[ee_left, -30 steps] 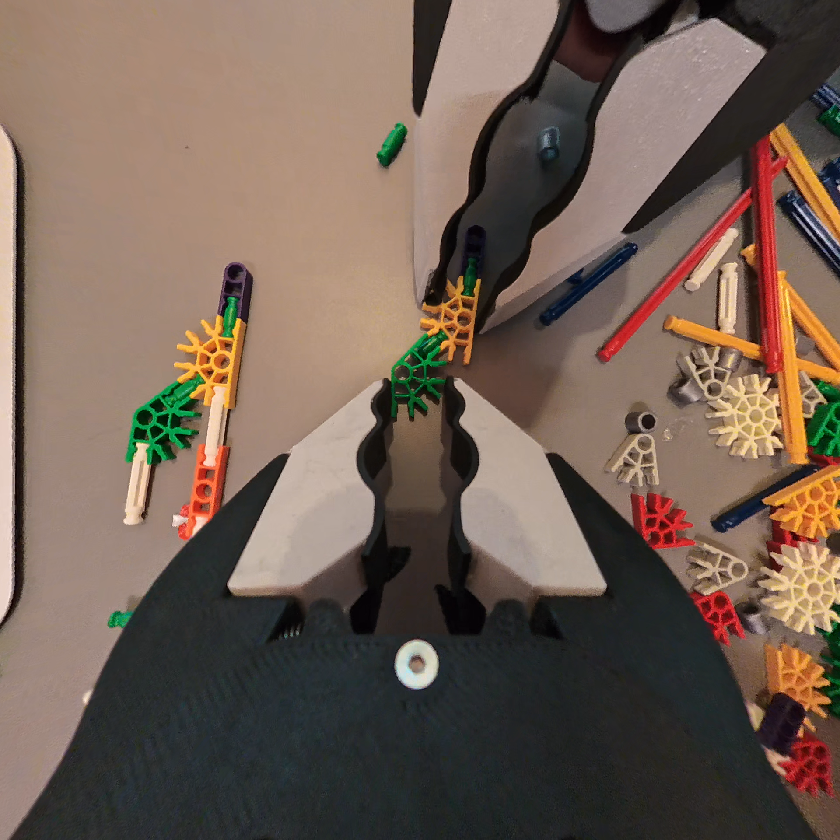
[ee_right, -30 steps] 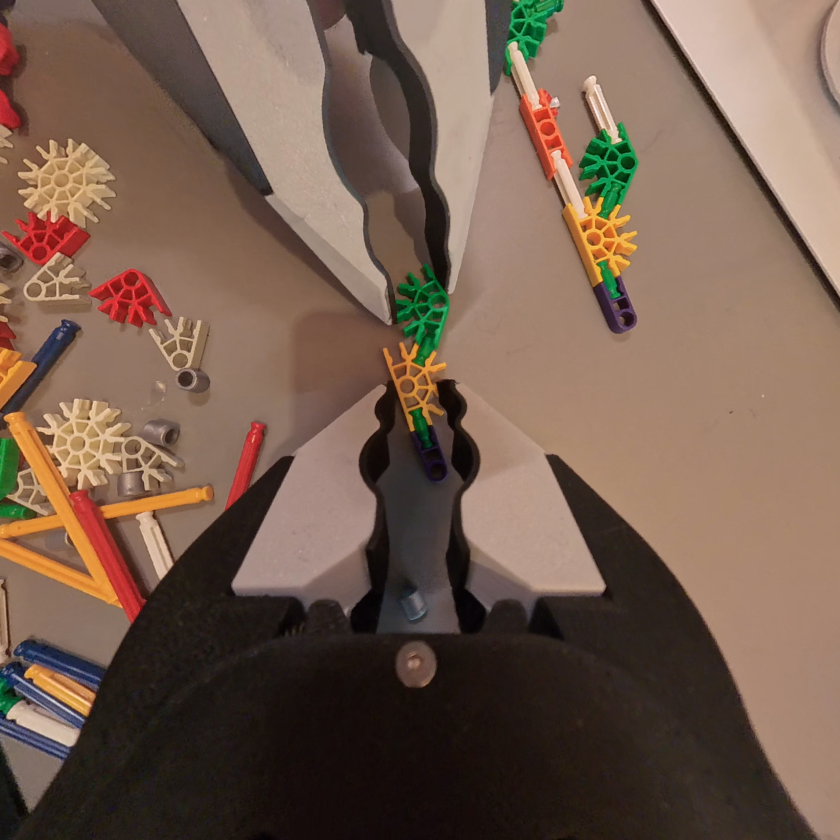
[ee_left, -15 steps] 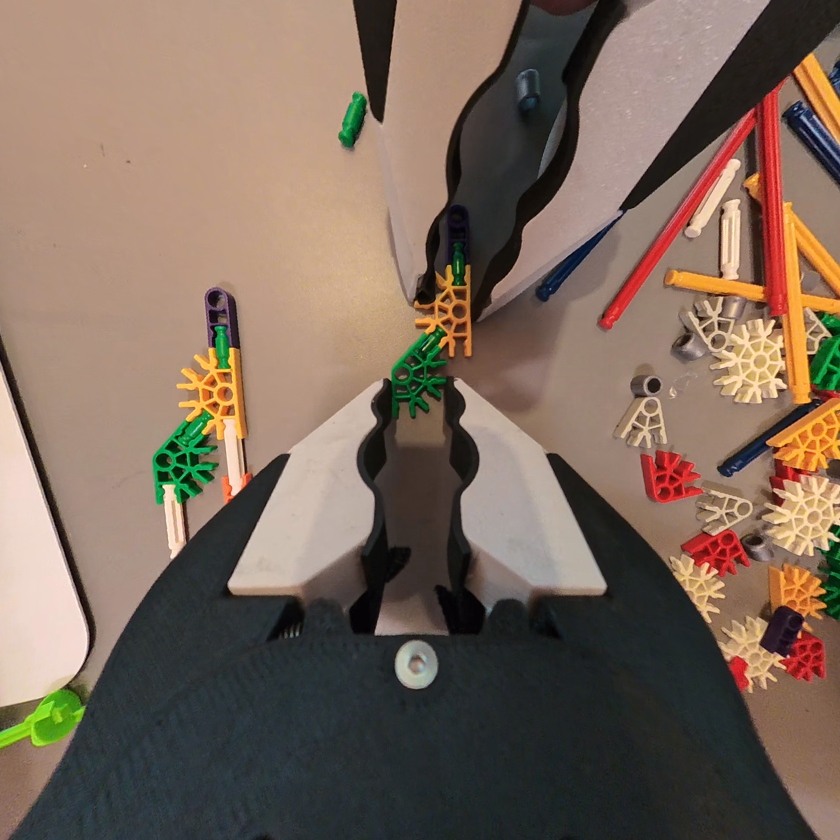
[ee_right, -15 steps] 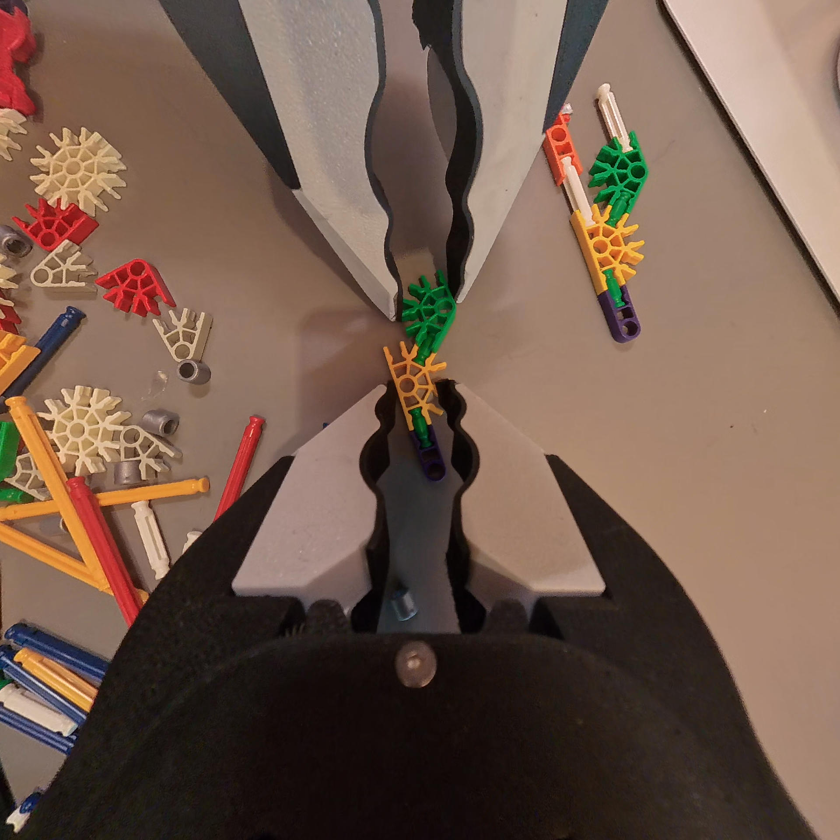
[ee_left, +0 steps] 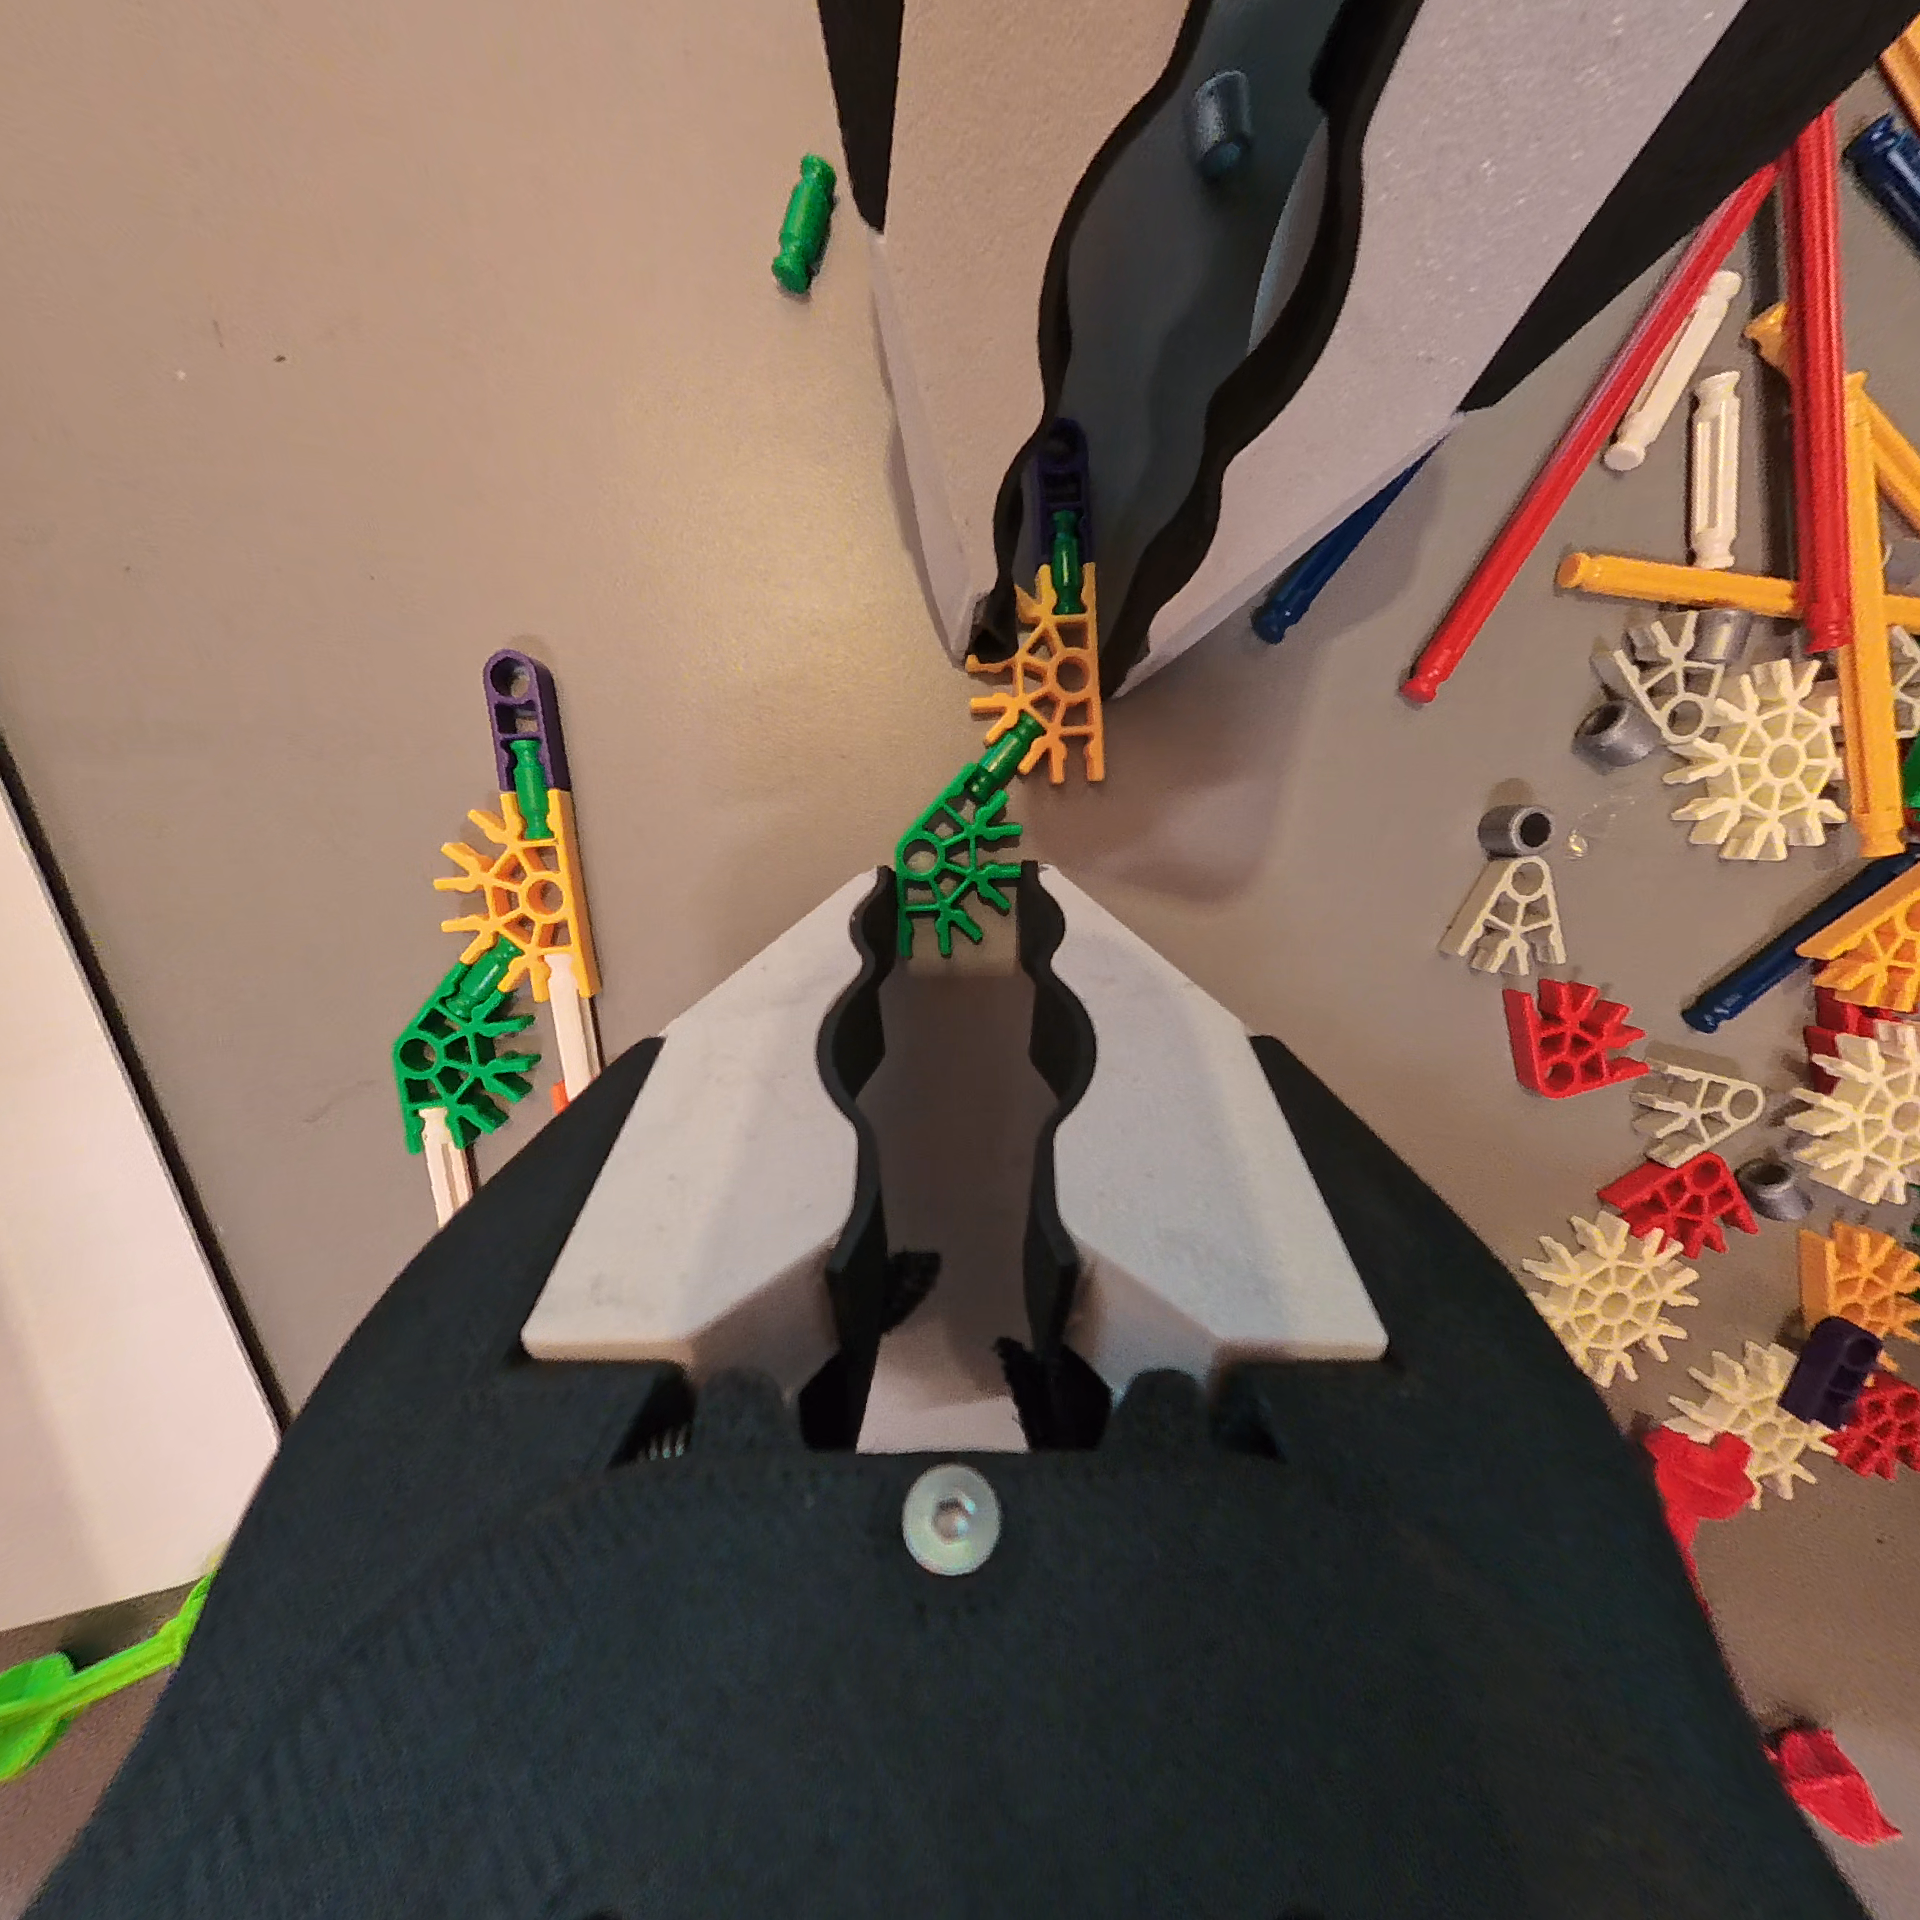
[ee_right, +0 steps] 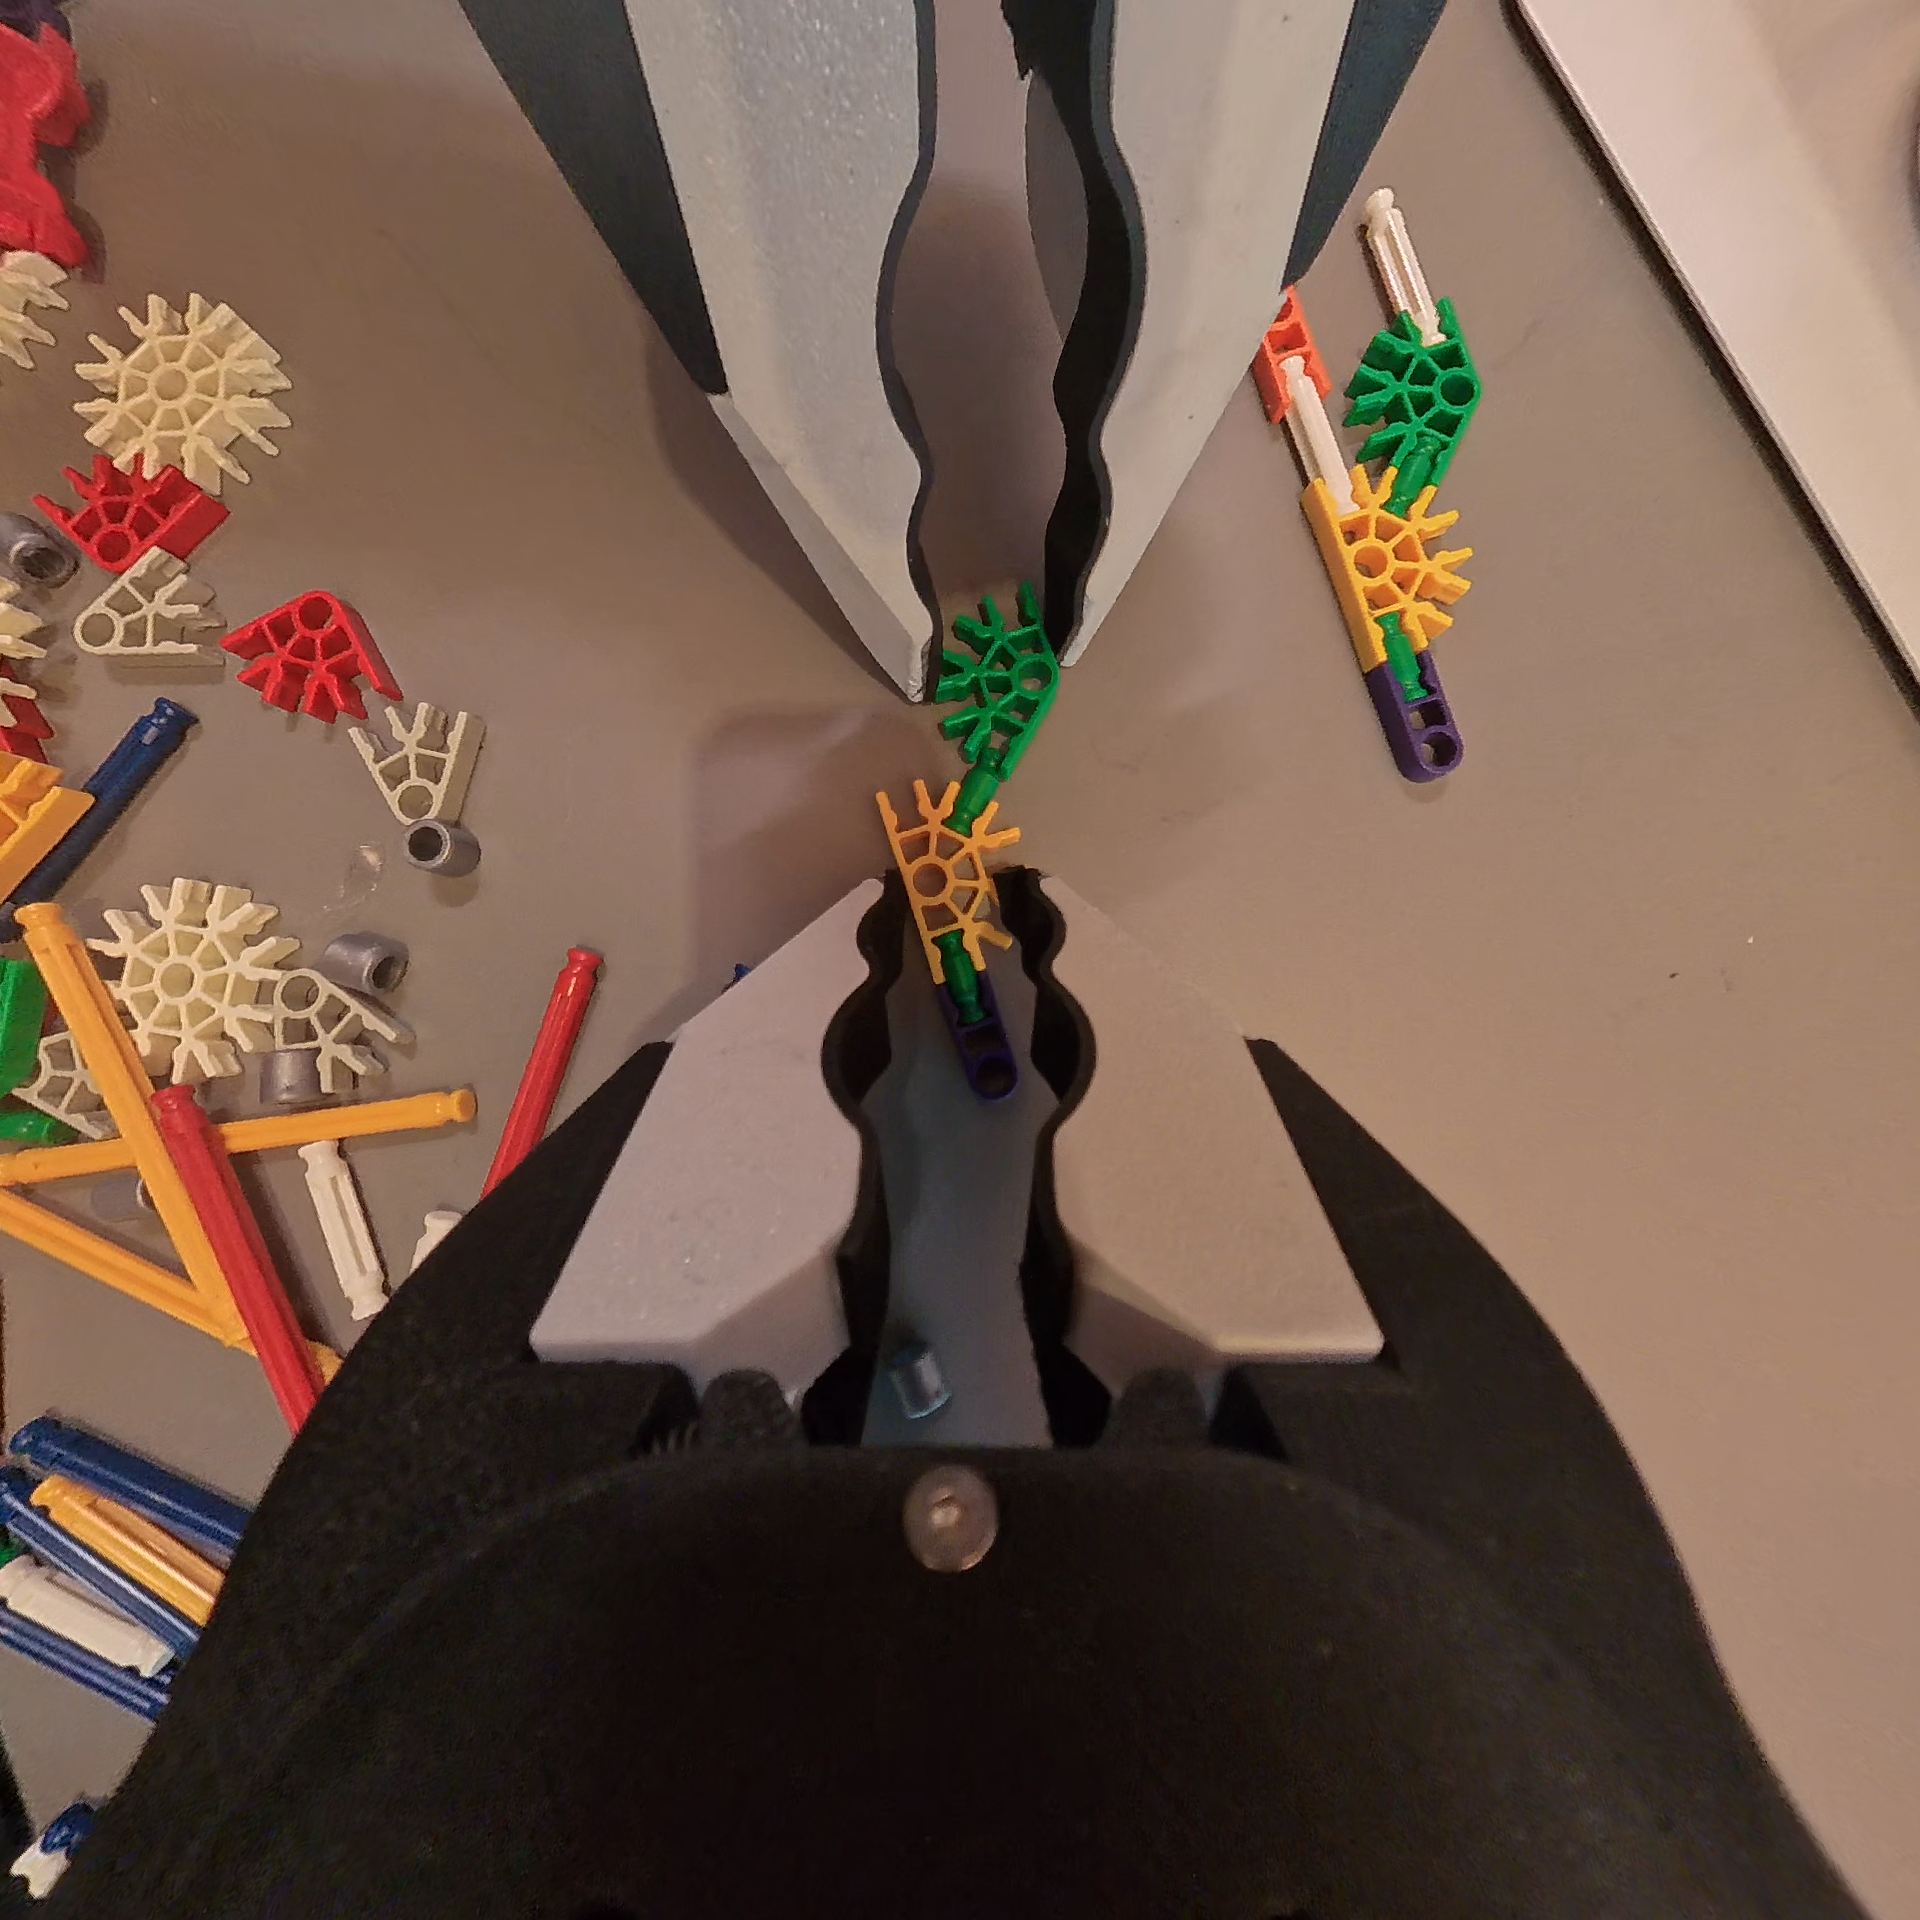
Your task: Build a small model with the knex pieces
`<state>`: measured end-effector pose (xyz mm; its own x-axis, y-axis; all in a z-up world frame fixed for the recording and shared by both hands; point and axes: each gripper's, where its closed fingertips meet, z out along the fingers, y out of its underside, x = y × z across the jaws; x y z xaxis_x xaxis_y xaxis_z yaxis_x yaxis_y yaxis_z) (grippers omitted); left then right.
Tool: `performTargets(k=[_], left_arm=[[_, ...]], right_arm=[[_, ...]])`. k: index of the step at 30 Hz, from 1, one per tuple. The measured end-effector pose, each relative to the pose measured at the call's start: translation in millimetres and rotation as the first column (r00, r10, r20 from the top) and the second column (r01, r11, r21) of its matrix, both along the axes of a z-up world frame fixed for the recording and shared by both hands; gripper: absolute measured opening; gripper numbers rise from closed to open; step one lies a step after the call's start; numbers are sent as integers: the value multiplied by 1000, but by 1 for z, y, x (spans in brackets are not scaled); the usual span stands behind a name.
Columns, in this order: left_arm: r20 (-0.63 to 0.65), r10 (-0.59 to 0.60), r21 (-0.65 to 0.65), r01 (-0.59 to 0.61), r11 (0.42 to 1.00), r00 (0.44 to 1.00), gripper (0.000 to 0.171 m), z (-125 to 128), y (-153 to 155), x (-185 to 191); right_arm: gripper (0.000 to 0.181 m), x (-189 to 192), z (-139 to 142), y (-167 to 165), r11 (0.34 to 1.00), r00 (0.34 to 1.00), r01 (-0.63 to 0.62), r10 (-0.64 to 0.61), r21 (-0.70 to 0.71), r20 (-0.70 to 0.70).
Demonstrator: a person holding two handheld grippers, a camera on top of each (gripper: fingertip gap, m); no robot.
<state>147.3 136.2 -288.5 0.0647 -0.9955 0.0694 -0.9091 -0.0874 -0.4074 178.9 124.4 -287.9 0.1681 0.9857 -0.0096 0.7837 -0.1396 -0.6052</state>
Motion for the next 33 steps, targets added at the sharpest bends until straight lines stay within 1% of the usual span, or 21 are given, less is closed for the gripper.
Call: performTargets(k=[3, 6, 10, 12, 15, 23, 25, 27, 29, 32, 33], left_arm=[[40, 5, -17, -4, 1000, 999, 21, 5, 0, 4], [-12, -20, 10, 20, 1000, 1000, 21, 0, 0, 0], [-26, -25, 10, 25, 1000, 999, 21, 0, 0, 0], [-21, -23, 11, 24, 1000, 1000, 21, 0, 0, 0], [25, -9, -20, 9, 1000, 1000, 21, 3, -3, 4], [-31, -47, 17, 48, 999, 998, 21, 0, -3, 3], [-29, -41, 15, 42, 999, 999, 21, 0, -3, 3], [-33, -41, 22, 42, 999, 999, 21, 0, -3, 3], [-39, -47, 29, 48, 998, 998, 20, 0, -3, 3], [-49, -55, 33, 56, 998, 997, 20, -1, -3, 3], [-50, -54, 33, 56, 998, 997, 20, -1, -3, 3]], right_arm=[[20, 0, 0, 0, 1000, 1000, 1, -1, -1, -3], [20, 0, 0, 0, 1000, 1000, 1, -1, -2, -5], [19, 0, 0, 0, 1000, 1000, -1, 1, -2, -5], [19, 0, 0, 0, 1000, 1000, -1, 1, -4, -6], [19, 0, 0, 0, 1000, 1000, -1, 1, -4, -8], [20, 0, 0, 0, 1000, 1000, -2, 2, -5, -3], [19, 1, 1, 0, 1000, 1000, 9, -9, -26, -8], [20, -1, 6, 1, 998, 999, 29, -31, -54, -44], [16, -2, 12, 1, 996, 996, 54, -59, -73, -72], [0, -10, 20, 3, 991, 988, 79, -92, -104, -122], [0, -12, 20, 6, 990, 986, 96, -108, -105, -125]])
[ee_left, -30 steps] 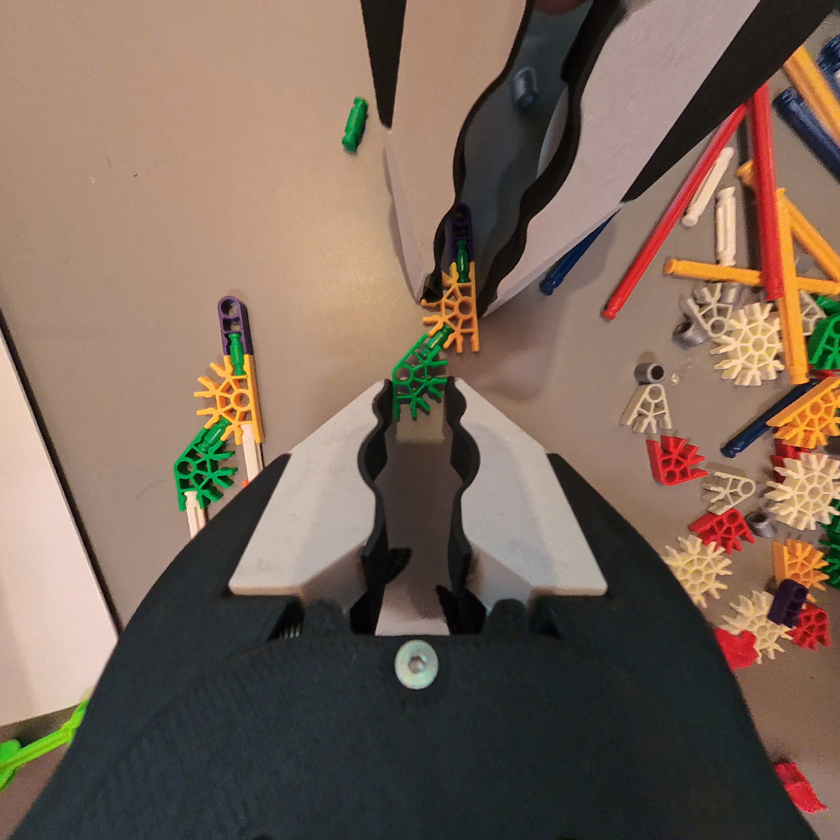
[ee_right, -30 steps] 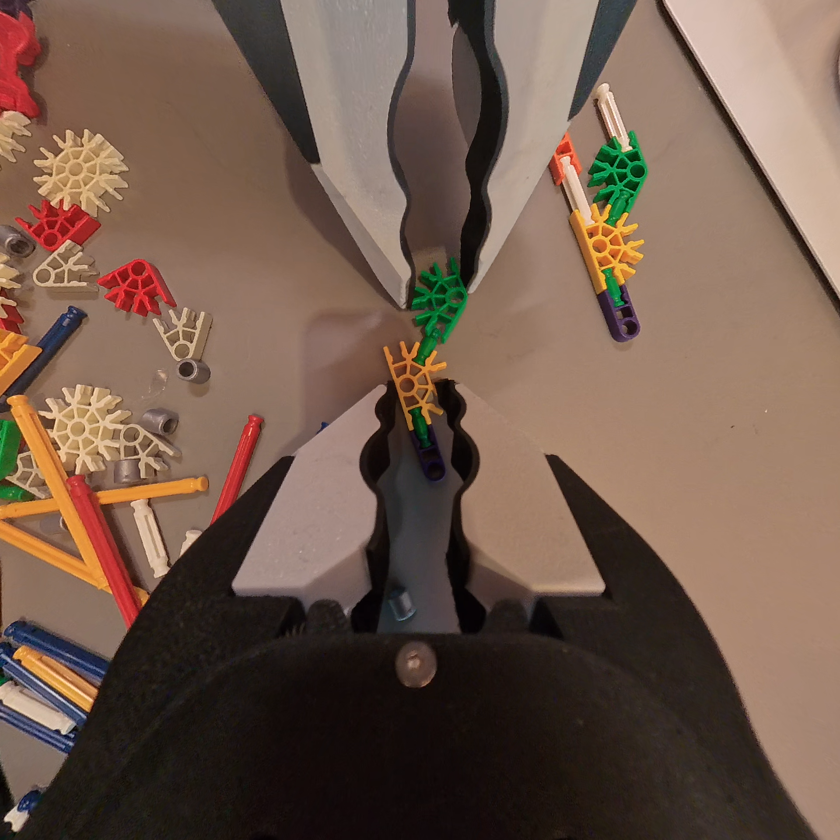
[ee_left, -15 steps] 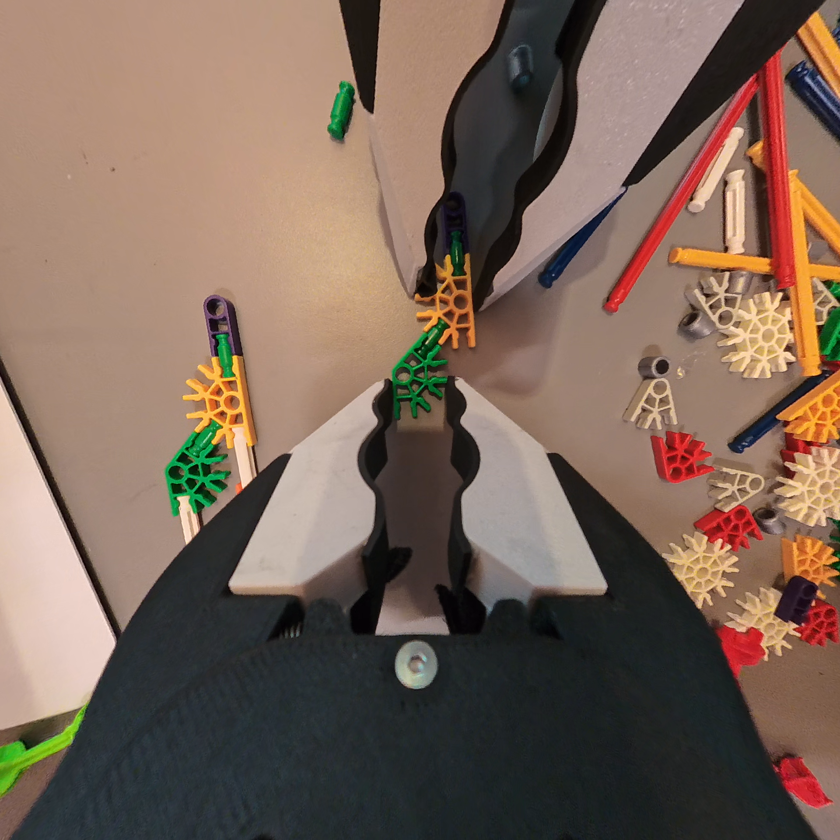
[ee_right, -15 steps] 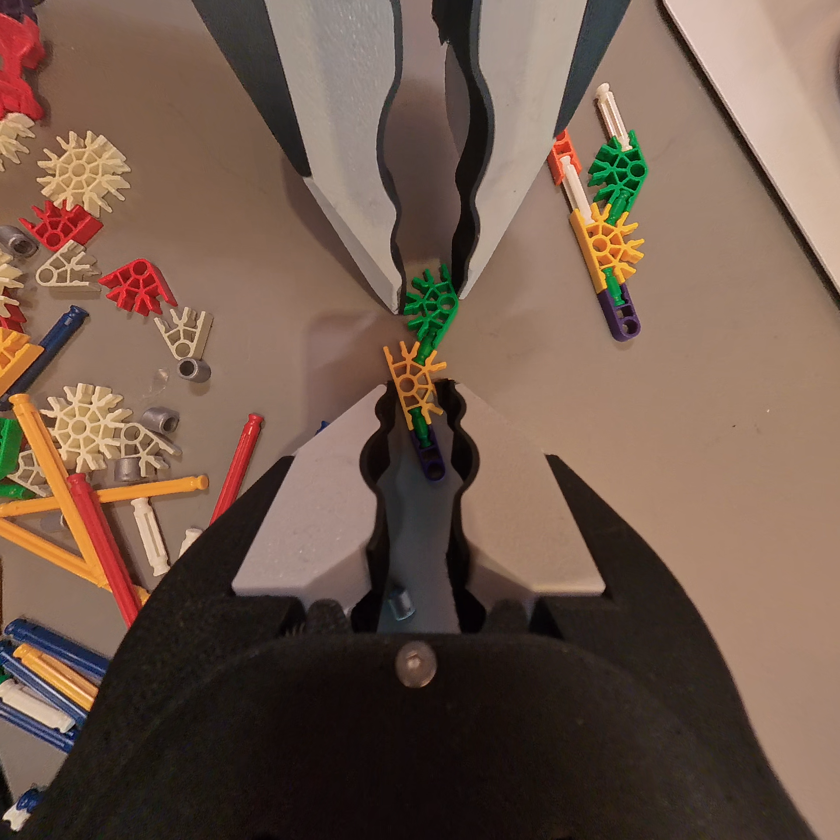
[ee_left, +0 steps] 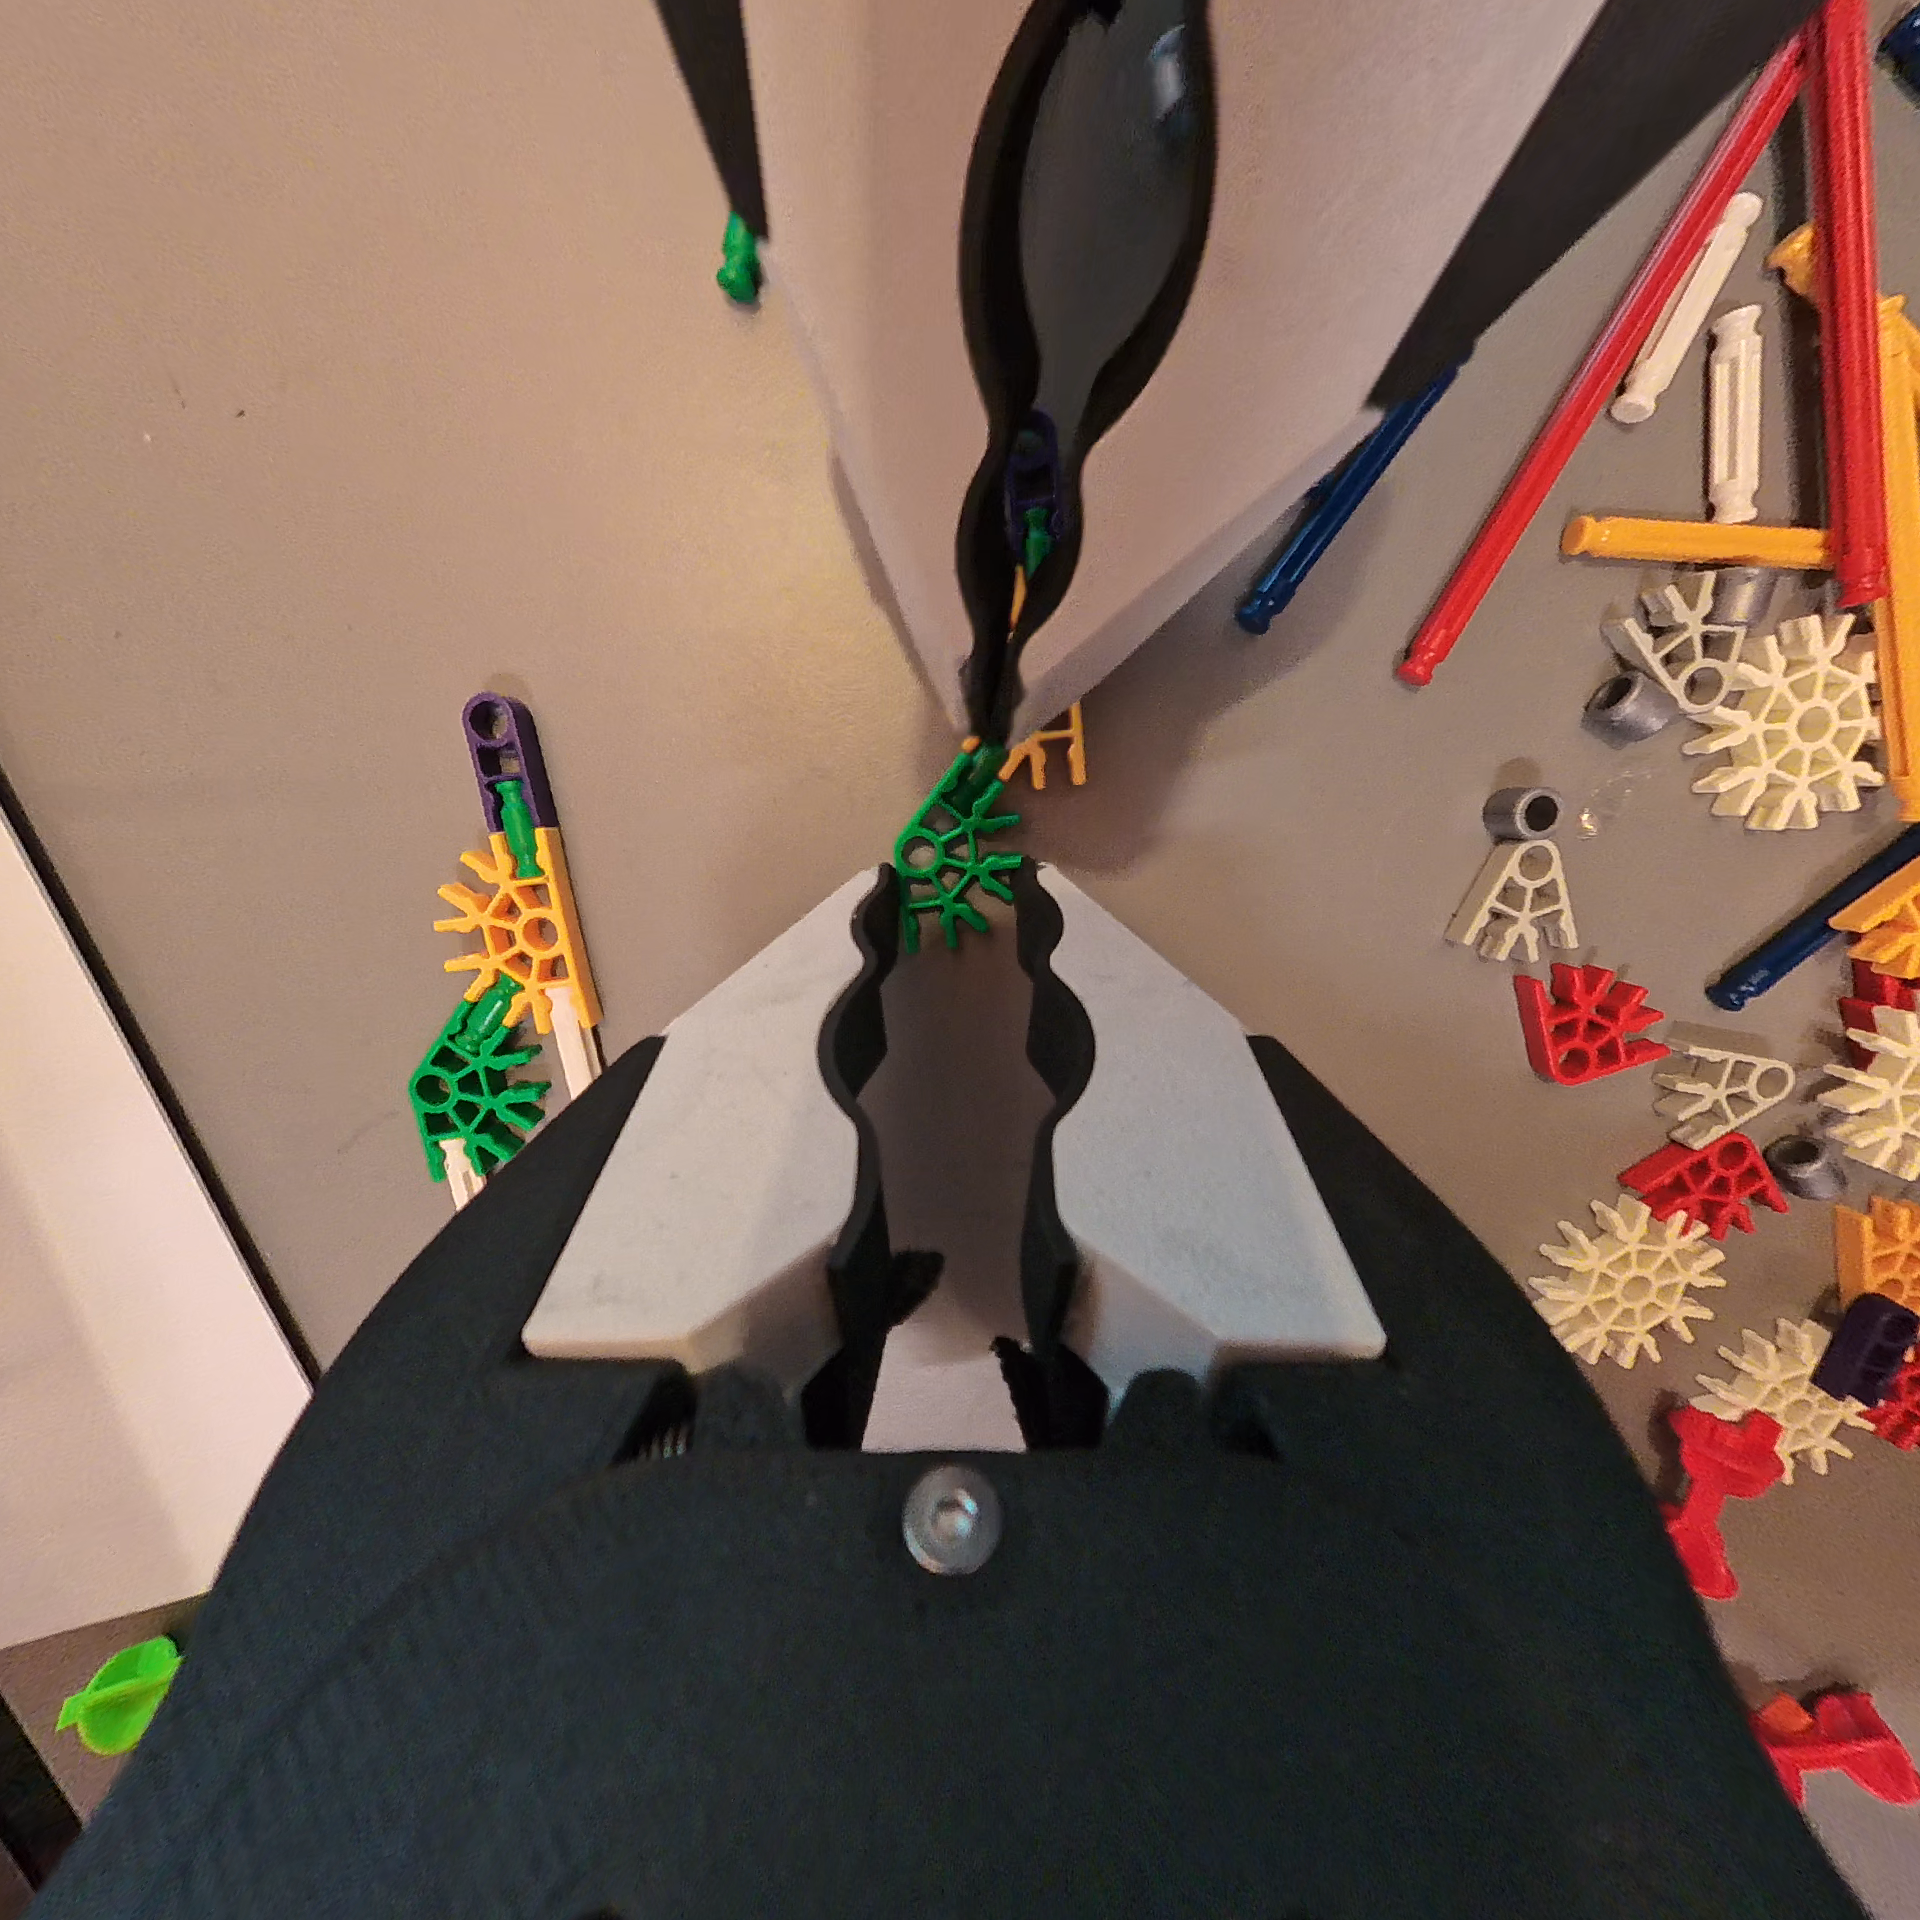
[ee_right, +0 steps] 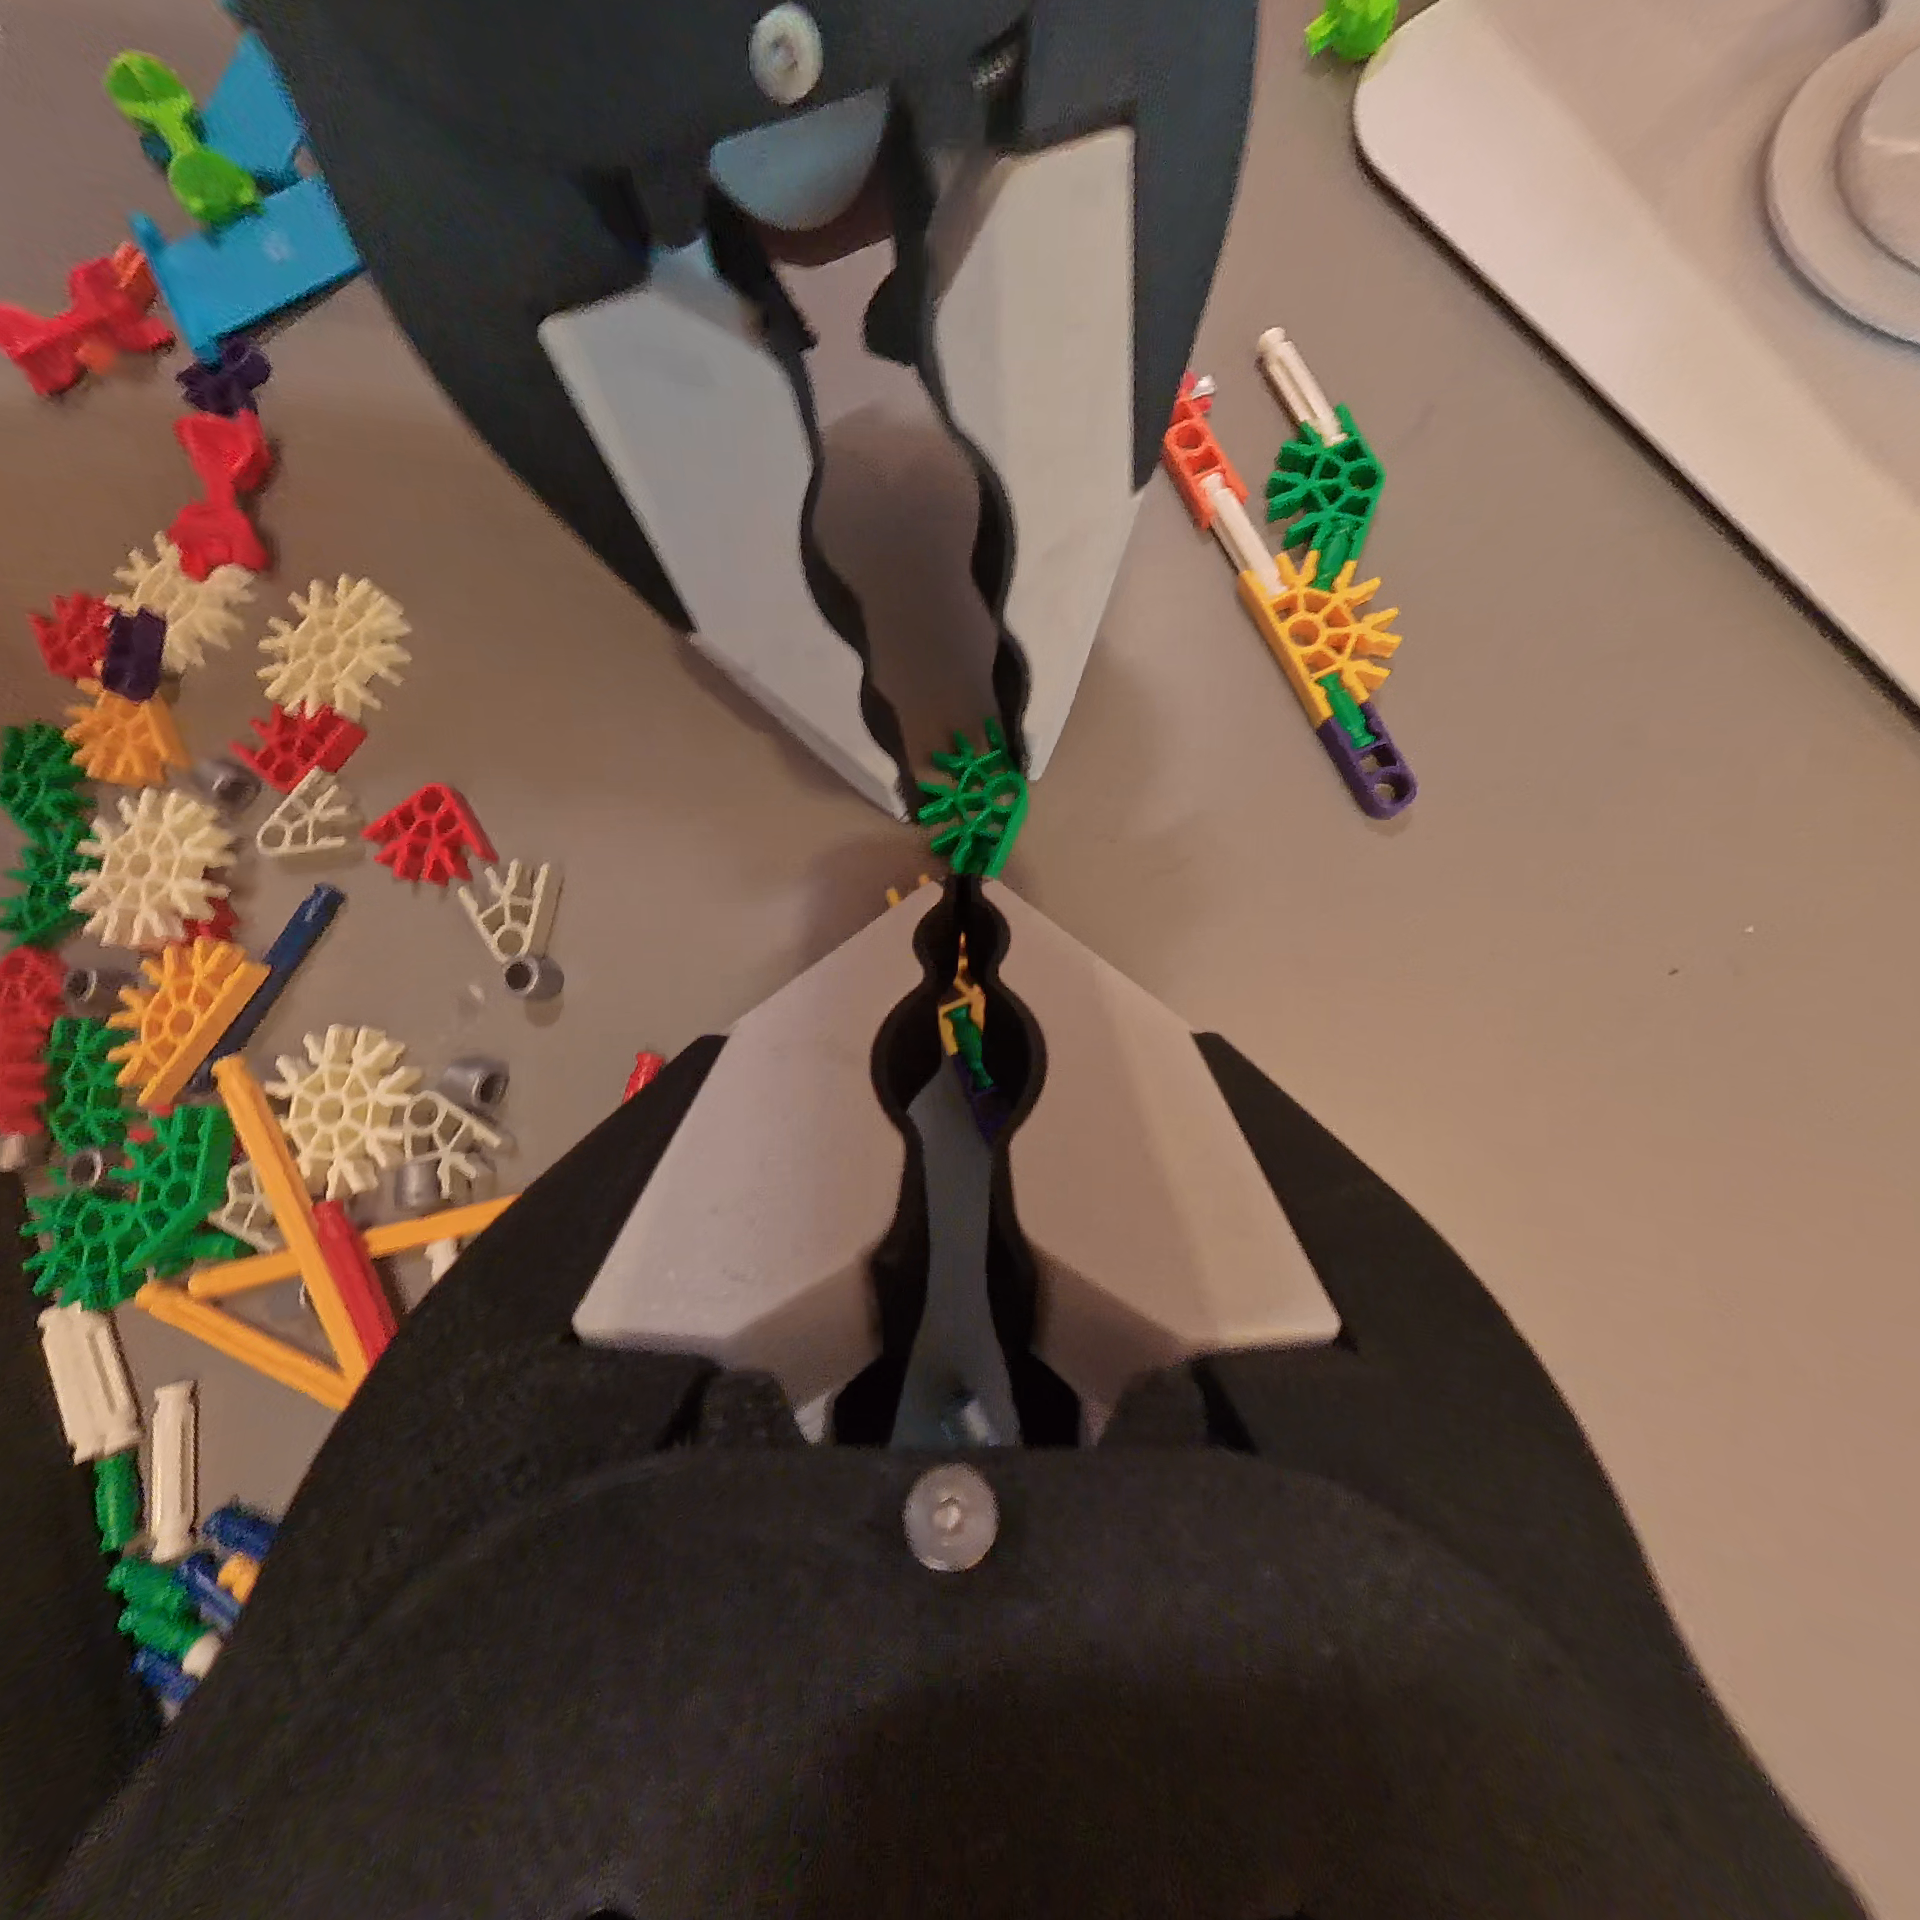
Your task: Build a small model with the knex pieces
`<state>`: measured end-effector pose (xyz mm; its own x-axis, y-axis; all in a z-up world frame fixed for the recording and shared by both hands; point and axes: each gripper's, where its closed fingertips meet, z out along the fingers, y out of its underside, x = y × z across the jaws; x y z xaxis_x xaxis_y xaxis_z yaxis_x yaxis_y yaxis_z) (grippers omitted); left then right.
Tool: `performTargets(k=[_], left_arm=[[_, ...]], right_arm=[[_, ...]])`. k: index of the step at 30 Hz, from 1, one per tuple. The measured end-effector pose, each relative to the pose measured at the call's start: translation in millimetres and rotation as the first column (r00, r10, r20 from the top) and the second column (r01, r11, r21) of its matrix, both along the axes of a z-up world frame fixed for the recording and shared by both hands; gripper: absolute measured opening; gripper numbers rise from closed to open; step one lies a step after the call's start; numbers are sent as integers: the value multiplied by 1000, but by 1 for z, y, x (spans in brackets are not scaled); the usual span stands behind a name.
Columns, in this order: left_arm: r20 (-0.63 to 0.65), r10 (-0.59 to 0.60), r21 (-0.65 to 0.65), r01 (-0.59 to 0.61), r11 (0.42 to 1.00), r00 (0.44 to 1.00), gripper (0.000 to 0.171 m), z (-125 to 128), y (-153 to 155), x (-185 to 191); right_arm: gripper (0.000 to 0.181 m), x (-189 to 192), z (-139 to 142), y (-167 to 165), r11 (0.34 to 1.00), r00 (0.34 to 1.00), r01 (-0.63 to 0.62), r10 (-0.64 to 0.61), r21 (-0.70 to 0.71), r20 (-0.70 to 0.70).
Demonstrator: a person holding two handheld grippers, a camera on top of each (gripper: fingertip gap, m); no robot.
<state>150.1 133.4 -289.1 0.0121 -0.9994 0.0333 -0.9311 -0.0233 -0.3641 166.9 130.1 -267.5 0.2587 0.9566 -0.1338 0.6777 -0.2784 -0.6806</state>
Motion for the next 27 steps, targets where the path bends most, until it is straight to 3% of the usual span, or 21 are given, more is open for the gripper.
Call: performTargets(k=[7, 27], left_arm=[[5, 4, 0, -4, 1000, 1000, 20, 0, 0, 0], [42, 10, 11, -10, 1000, 999, 19, -1, 2, 2]], right_arm=[[0, -7, -11, 7, 999, 999, 36, -37, 14, 35], [0, -4, -10, 10, 991, 991, 130, -130, 12, 10]])
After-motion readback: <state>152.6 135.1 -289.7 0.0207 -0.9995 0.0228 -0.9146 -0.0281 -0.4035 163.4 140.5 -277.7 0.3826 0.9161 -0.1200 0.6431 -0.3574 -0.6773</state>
